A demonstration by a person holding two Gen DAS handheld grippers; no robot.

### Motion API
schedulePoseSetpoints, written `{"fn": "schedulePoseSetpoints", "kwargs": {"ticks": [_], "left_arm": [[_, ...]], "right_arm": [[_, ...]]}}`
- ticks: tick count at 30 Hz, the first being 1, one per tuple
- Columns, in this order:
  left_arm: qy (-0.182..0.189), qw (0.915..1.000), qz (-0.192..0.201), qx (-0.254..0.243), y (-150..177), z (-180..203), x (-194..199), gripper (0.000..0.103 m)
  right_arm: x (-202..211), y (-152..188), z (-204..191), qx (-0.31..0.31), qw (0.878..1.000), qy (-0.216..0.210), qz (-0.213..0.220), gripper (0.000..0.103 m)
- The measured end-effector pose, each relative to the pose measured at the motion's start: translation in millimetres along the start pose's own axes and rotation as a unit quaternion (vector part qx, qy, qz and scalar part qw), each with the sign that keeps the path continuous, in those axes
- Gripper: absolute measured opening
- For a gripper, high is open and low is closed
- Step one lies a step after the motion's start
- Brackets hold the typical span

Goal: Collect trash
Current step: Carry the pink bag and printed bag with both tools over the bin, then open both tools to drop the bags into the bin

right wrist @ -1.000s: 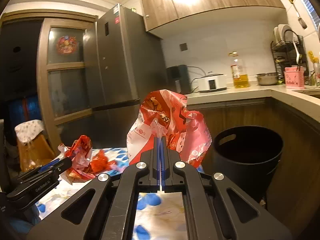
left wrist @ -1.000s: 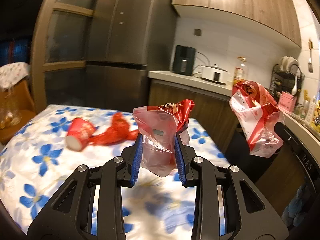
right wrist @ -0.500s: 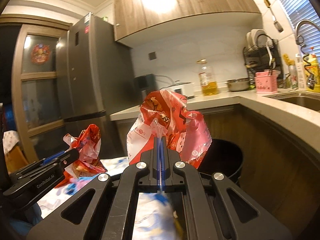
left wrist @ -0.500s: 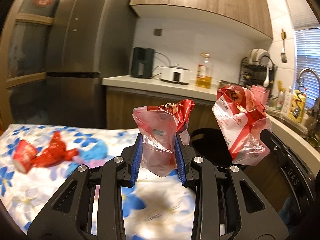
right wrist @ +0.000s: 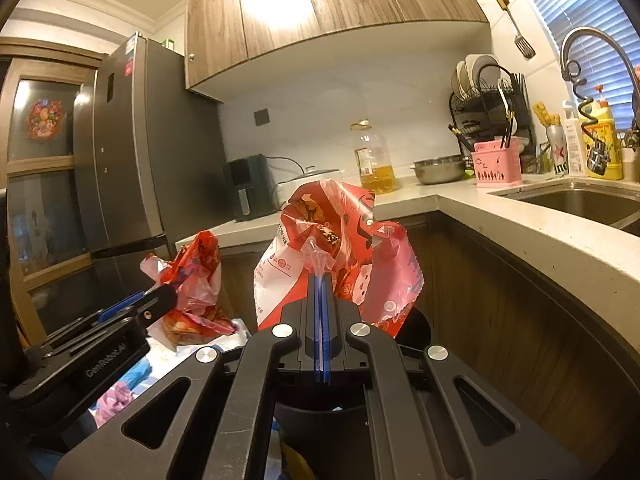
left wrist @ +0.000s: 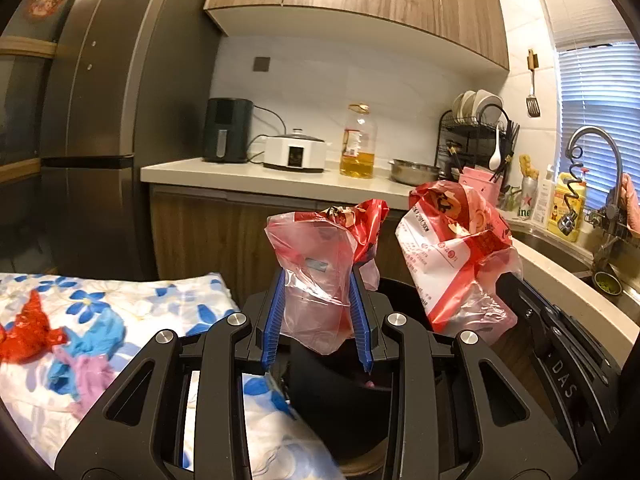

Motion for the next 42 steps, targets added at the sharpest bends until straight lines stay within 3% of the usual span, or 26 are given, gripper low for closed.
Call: {"fn": "schedulePoseSetpoints", "kwargs": {"ticks": [26,28,33,36,40,42], "left_arm": [[0.025,0.9995,-0.017,-0.012,14,35,-48,0.031],[0.026,0.9994,-0.021,-0.011,16,35,-50,0.031],[0.027,0.9992,-0.029,-0.006,20,34,-58,0.032],[0.029,0.9989,-0.035,-0.009,25,37,-61,0.038],[0.022,0.9987,-0.042,-0.020,33,38,-66,0.067],[0.018,0.9987,-0.044,-0.018,36,34,-65,0.072]], "right_arm": [[-33,8,24,-0.010,1.000,0.004,-0.012,0.002],[-35,10,25,-0.010,1.000,0.004,-0.014,0.004],[-36,15,38,-0.031,0.999,0.014,-0.022,0.024],[-30,15,42,-0.040,0.999,0.019,-0.017,0.033],[-27,17,40,-0.036,0.999,0.024,-0.019,0.043],[-26,17,40,-0.034,0.999,0.025,-0.021,0.045]]}}
Point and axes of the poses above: each gripper's, at about its wrist camera, not at the fingertips, and x roughly against the way its jaws point, z to its right, y to its underside, the point moved 5 cm from there along -x, roughly the way its jaws point, and after that the axes turned 12 degrees about -y, right-handed, at the moved point
